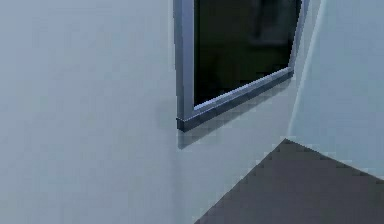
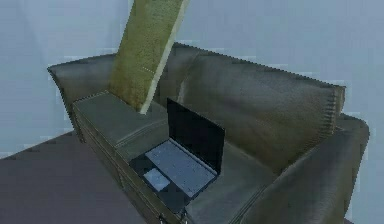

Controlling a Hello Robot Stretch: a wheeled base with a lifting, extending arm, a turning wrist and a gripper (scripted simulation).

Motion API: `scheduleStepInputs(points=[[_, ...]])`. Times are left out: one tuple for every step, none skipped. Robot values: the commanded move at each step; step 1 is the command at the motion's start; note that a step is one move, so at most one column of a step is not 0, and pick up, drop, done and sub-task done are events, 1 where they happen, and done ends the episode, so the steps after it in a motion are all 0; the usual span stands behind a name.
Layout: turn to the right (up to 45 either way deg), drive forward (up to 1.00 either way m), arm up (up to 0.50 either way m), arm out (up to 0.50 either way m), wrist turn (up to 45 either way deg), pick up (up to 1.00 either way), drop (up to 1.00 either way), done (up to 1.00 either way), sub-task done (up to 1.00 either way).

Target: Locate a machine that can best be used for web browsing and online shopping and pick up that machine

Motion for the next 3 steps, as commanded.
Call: scheduleStepInputs(points=[[0.0,0.0,0.0,0.0,0.0,1.0,0.0,0.0,0.0],[0.0,0.0,0.1,0.0,0.0,0.0,0.0,0.0,0.0],[0.0,0.0,0.0,0.0,0.0,0.0,0.0,1.0,0.0]])
